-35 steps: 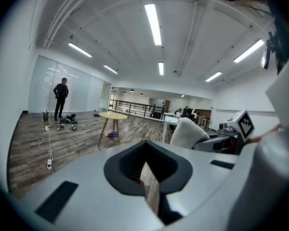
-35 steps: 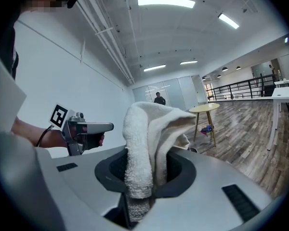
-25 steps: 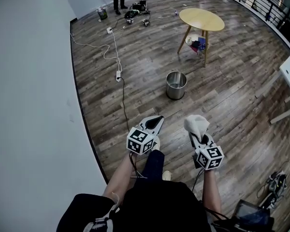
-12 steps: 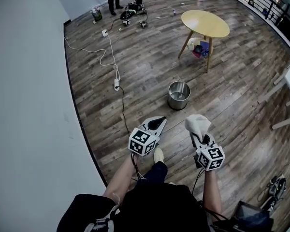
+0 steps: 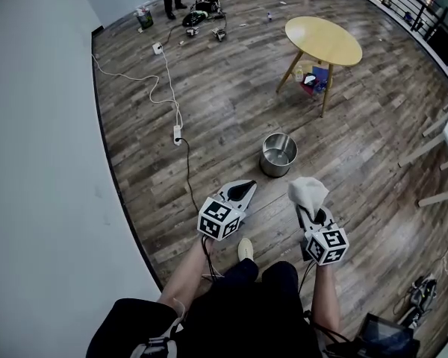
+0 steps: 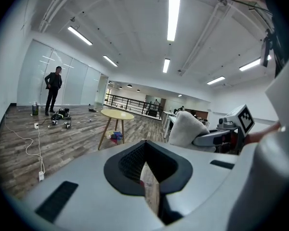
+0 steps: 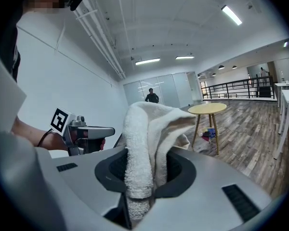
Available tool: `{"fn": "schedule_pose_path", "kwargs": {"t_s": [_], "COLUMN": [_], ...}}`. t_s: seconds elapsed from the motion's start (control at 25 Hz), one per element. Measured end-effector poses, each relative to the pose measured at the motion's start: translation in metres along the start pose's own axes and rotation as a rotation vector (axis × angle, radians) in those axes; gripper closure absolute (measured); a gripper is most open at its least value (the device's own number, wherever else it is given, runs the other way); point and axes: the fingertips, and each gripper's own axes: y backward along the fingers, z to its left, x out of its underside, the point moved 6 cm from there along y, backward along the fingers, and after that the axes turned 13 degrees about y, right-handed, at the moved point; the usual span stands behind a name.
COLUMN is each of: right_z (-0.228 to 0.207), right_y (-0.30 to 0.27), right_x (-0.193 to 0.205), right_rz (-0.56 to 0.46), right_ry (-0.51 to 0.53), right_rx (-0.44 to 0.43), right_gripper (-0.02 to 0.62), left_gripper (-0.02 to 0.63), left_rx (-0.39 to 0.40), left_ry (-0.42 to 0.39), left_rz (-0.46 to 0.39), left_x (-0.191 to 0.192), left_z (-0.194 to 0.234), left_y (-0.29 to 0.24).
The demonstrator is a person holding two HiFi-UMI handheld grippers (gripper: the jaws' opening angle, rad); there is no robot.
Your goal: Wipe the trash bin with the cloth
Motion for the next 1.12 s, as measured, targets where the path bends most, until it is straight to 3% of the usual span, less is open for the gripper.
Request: {"fn": "schedule_pose_path", "kwargs": {"t_s": [0.36, 0.68, 0.96, 1.12], "right_z": [-0.017, -0.061, -0.108, -0.127], "right_y": [-0.032, -0.057, -0.089, -0.110], "right_x": [0.005, 0.012, 0.055, 0.102], "right_rz": [0.038, 0.057, 0.068, 0.091], "right_ry": [-0.009, 0.007, -0.027, 0.017], "right_rx": [-0.014, -0.048, -0.042, -0.033], "right_gripper": [0.502, 0.503, 0.502, 0.503], "left_gripper": [0.606, 0.606, 0.606, 0.606], "left_rx": [-0.002, -0.042, -0.067, -0.078], "left_ry": [0.039, 0.040, 0.037, 0.019], "left_rz": [0.034, 0.021, -0.018, -0.030], "left_x": [0.005, -0.008, 0.006, 0.034], "left_z": [0.023, 0.036, 0.057, 0.083], "left_y": [-0.028, -0.067, -0.116, -0.146]}}
